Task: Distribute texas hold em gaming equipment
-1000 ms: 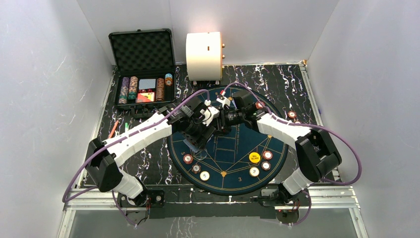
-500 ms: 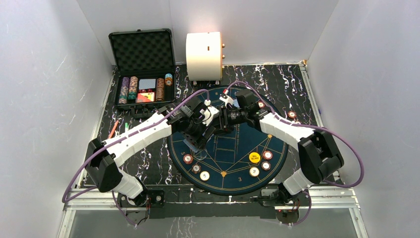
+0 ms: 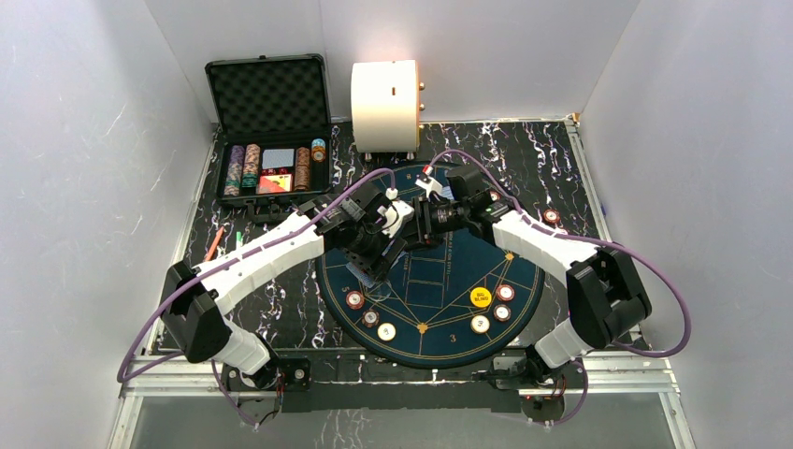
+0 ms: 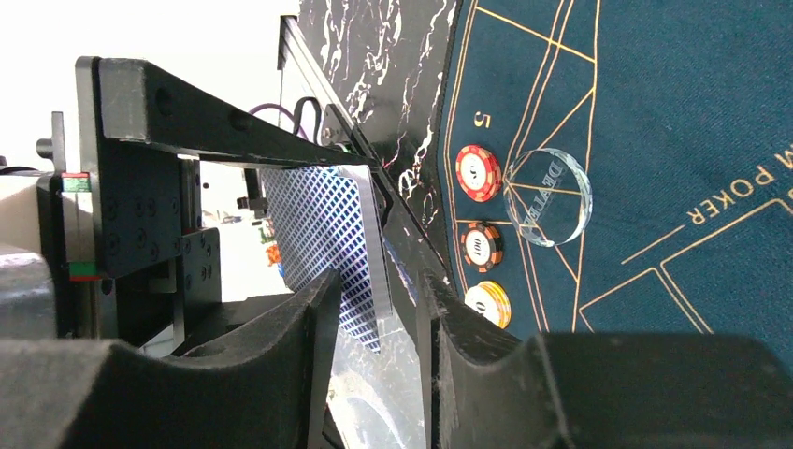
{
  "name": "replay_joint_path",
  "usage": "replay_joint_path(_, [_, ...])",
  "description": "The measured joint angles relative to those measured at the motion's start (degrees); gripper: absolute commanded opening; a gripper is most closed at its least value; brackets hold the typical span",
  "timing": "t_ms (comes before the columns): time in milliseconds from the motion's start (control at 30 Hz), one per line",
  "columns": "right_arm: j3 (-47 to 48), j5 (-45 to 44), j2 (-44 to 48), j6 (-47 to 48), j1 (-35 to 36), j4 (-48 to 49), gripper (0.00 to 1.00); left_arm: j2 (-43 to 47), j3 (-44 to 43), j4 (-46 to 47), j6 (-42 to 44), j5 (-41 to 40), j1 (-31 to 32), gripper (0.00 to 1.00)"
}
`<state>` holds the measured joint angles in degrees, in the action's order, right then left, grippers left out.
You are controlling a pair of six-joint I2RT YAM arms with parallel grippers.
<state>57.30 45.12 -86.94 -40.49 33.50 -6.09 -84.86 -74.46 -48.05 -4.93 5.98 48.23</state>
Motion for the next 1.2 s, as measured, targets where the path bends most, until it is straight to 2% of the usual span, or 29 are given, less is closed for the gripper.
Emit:
replay_joint_path(267, [0.4, -0.2, 1.1, 0.3, -0.1, -1.3, 0.33, 0.0, 0.0, 0.0, 0.0, 0.0, 0.0, 0.0])
replay_joint_path(433, [0.5, -0.2, 1.6, 0.4, 0.0, -1.7, 0.23, 0.0, 0.0, 0.0, -0.2, 0.0, 0.0, 0.0])
replay_joint_path(600, [0.6, -0.2, 1.9, 0.4, -0.1, -2.1, 0.17, 0.0, 0.0, 0.0, -0.2, 0.0, 0.0, 0.0])
replay_joint_path(1200, [2.8, -0.5, 3.5, 1.9, 0.0, -6.9, 0.09, -0.1, 0.1, -0.2, -0.2, 0.0, 0.0, 0.0])
